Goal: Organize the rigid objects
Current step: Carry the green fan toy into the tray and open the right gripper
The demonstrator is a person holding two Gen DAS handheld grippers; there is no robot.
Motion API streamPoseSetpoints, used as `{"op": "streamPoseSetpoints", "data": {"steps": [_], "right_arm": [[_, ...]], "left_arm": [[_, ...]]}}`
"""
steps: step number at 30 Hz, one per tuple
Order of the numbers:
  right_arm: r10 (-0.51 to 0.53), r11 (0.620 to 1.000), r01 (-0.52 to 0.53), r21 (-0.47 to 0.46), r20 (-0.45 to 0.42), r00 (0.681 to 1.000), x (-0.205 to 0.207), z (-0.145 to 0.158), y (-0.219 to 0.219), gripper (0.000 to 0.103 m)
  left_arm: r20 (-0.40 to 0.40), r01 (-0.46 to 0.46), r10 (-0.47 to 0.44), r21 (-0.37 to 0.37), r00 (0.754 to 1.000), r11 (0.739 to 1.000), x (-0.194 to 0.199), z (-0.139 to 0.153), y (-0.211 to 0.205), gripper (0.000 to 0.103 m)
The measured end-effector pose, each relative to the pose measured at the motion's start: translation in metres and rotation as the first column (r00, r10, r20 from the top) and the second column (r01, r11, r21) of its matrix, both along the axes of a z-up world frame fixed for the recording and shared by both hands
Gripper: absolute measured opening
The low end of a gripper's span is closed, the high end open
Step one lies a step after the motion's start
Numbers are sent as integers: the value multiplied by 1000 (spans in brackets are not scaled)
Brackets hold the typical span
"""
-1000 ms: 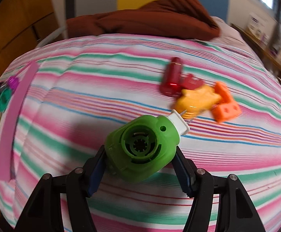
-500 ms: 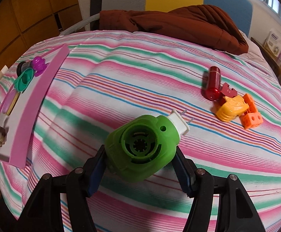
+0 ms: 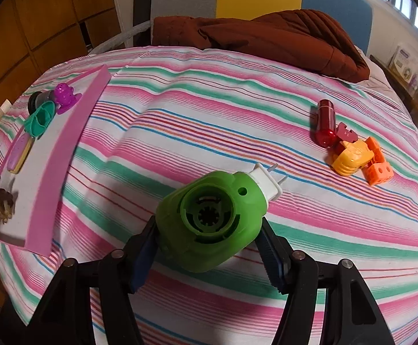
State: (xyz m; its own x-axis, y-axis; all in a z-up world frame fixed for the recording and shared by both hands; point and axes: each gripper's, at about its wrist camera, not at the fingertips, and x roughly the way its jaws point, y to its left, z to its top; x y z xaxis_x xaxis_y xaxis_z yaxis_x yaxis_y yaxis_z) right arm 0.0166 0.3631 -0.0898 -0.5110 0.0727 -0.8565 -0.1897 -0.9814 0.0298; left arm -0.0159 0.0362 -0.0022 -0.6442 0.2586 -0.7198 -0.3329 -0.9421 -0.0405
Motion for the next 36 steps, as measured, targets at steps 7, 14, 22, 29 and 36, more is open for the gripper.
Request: {"op": "streamPoseSetpoints", "data": {"steps": [7,14,22,29,36], "right_arm": [[37,999,-39,-19,-68,997,-7,22,-28,65],[119,992,-125,-30,-151,981,-16,56,-66,65],[236,968,-248,-37,-202,950,-34,81,-112,65],[305,944,-323,-69,-192,933,-52,81,-150,65],[359,928,-366,-74,-93,929,-84,63,-177,65]], "left_arm": [[6,-11,11,0,1000,1000,0,-2,-6,42],[15,-24,24,-1,1000,1000,-2,-4,-11,42],[28,-38,38,0,999,999,-5,-8,-17,42],[34,-48,48,3,998,999,-6,-10,-24,42],[31,-61,61,6,998,998,-7,-9,-31,42]]}}
